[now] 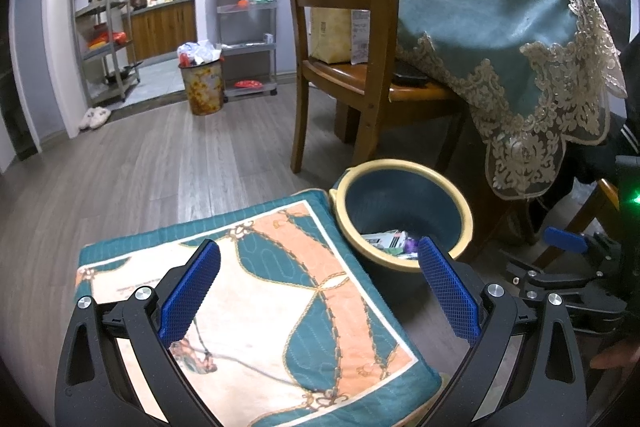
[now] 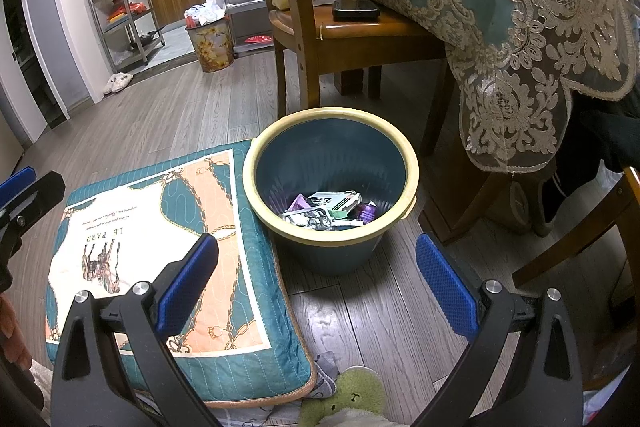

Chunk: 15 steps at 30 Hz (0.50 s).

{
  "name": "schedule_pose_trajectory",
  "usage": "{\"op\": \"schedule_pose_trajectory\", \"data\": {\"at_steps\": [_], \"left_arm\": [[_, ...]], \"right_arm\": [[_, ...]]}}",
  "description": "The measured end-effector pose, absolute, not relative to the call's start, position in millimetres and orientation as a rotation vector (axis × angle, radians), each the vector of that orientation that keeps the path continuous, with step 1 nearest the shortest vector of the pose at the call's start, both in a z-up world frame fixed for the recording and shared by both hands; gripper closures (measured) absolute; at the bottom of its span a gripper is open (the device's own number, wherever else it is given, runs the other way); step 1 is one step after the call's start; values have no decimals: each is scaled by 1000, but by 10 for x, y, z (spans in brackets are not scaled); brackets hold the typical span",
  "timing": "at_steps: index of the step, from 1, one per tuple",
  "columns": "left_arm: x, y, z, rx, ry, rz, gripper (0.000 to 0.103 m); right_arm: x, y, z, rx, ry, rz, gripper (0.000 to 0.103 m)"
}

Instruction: Collect trash

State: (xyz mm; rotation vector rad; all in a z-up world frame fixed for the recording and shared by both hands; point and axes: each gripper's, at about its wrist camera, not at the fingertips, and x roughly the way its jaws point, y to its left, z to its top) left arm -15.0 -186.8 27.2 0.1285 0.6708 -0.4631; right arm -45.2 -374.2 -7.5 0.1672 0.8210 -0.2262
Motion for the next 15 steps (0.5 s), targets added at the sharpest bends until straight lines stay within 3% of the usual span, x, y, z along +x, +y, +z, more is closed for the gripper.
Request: {"op": "schedule_pose_trajectory", "data": {"at_steps": [15], "left_arm": [[-136, -1941, 335, 198, 649, -456, 5]], "right_arm": [[-481, -3736, -78, 174, 823, -233, 6]]}}
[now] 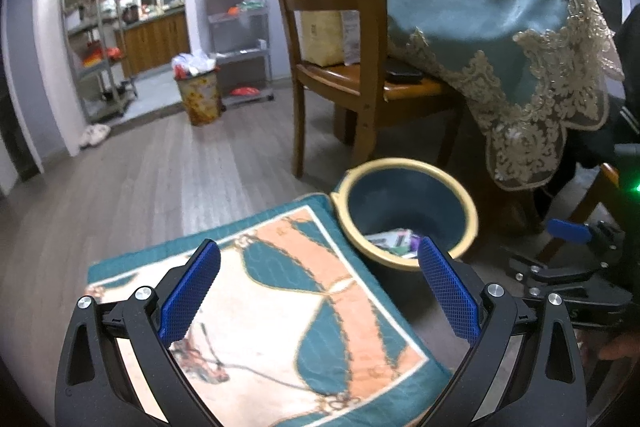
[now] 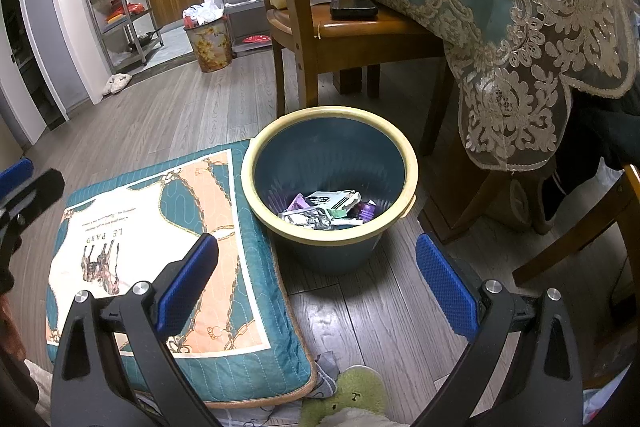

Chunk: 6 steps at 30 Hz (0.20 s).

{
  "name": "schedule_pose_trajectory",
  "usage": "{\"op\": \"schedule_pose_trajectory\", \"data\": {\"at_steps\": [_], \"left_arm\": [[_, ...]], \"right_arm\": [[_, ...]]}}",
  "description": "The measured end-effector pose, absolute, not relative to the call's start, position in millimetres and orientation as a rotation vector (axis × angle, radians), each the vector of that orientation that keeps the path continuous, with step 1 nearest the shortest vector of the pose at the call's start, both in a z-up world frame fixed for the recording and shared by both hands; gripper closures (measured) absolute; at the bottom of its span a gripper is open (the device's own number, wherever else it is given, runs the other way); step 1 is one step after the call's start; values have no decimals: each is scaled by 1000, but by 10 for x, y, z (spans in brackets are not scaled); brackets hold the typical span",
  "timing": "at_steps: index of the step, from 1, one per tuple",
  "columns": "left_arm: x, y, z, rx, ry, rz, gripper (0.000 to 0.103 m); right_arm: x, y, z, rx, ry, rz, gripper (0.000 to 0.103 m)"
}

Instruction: Collect trash

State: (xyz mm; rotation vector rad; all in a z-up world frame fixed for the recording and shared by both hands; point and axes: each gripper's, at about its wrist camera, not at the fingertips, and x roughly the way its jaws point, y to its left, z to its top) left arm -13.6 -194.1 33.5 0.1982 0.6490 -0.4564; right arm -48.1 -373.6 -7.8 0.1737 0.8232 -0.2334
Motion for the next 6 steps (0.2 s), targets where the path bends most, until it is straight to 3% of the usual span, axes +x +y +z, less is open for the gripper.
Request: {"op": "schedule_pose_trajectory", "data": {"at_steps": [6], "left_arm": [[-54, -1888, 360, 193, 658, -442, 5]], "right_arm": [[-498, -3732, -93, 187, 830, -241, 6]]}}
